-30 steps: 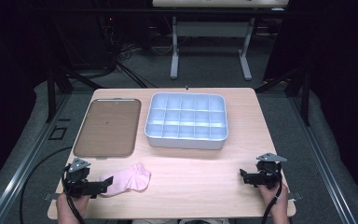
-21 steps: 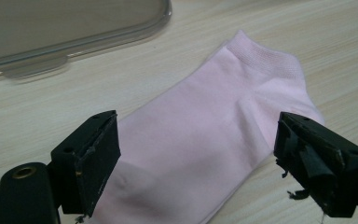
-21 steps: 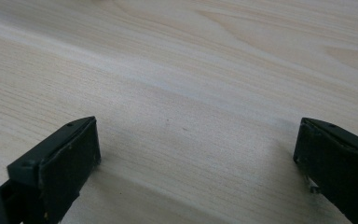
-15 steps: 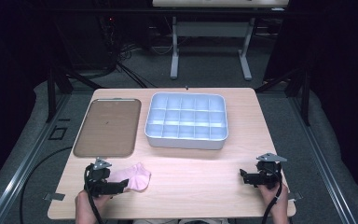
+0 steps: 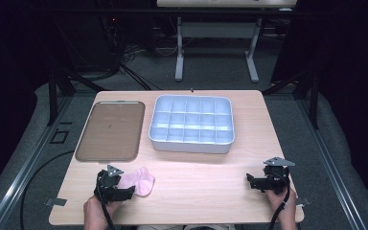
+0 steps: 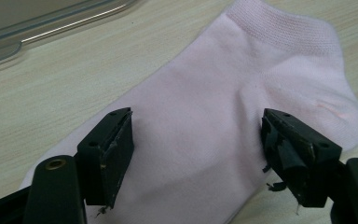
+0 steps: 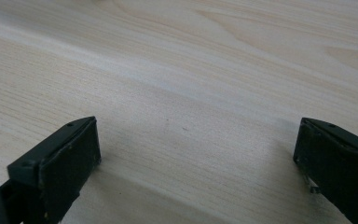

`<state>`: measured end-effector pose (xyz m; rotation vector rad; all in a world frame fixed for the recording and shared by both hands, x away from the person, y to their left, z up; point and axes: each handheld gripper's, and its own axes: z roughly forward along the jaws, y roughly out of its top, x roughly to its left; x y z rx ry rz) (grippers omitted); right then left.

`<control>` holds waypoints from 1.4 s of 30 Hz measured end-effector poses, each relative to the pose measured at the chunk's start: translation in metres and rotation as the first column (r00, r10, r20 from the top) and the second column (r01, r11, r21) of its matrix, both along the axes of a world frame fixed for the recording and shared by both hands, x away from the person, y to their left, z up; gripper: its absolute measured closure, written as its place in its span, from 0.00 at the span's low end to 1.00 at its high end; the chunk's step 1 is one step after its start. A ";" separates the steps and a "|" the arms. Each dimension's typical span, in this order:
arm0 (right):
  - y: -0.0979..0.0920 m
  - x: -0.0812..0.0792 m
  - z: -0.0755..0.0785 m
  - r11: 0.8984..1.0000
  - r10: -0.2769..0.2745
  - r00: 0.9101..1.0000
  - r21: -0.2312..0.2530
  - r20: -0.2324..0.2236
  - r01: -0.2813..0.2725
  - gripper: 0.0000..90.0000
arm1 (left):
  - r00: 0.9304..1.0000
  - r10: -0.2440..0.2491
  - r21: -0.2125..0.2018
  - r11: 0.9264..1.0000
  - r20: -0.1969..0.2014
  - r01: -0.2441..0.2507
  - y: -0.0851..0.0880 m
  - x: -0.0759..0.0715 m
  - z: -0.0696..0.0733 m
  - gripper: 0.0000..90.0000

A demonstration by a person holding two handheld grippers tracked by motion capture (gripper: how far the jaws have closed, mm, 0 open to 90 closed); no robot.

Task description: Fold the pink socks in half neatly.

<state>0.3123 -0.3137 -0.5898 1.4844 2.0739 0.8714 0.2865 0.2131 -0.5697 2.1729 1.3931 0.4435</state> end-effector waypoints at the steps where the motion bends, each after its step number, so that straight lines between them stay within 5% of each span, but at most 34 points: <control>1: 0.000 0.000 0.000 1.000 0.000 1.000 -0.001 -0.001 0.000 0.00 | 1.000 -0.002 0.001 1.000 -0.001 0.002 0.000 0.000 0.000 0.31; 19: 0.000 0.000 0.000 1.000 0.000 1.000 0.000 0.000 0.000 0.00 | 0.998 -0.046 0.022 0.999 0.050 0.045 -0.001 -0.007 0.003 0.86; 29: 0.000 0.000 0.000 1.000 0.003 1.000 -0.002 -0.003 -0.003 0.00 | 0.990 -0.095 -0.062 0.993 0.106 0.102 -0.005 -0.008 0.014 0.87; 42: 0.000 0.000 0.000 1.000 0.003 1.000 -0.002 -0.002 -0.003 0.00 | 0.963 -0.195 -0.109 0.970 0.186 0.217 -0.033 -0.021 0.054 0.87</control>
